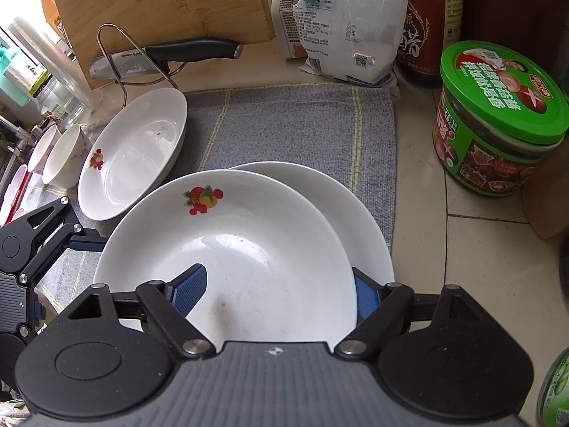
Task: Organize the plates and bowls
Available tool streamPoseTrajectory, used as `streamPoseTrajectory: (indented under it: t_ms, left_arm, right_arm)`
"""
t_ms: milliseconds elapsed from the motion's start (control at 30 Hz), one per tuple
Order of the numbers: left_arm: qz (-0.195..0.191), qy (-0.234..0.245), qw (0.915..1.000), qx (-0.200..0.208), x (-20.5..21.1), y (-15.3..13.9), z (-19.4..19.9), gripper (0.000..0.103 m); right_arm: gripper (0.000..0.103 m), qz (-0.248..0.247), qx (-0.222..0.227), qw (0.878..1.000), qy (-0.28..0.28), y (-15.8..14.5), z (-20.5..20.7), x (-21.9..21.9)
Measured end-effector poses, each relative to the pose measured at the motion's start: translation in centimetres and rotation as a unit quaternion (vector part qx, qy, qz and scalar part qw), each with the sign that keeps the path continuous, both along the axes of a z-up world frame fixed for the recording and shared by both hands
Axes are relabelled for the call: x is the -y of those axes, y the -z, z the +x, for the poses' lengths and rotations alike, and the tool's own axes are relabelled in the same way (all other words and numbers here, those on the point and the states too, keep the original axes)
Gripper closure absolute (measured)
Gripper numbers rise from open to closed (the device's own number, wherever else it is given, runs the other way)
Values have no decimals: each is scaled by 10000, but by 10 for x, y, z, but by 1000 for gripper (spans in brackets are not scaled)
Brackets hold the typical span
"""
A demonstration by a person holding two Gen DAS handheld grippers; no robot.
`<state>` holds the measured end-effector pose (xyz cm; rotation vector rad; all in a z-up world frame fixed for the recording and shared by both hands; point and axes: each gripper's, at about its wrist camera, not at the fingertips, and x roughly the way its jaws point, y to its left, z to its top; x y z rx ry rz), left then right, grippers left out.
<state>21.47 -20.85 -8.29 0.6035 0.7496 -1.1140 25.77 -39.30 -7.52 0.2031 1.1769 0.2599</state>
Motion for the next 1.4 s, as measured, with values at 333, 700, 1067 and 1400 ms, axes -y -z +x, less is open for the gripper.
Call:
streamPoseTrajectory:
  t_ms: [333,700,1067,1400]
  left_arm:
    - [-25,3,10000,40,0,0,1,3]
    - [-26,2,10000,93,-1,-3,1,3]
    - [-42,-1,9999,122,-2,-5,-1,3]
    - [75,80,9997,205,2,-2,1,3]
  right_arm:
    - [13,-281,49,9996,16,-6,-4,-5]
    - [11,-279,68,9996,48,-7,-8,-4]
    - [2,-293,106,9995,54,-11,-12,-8]
    - [1,-391,118,9991,57,-11,-16,-10]
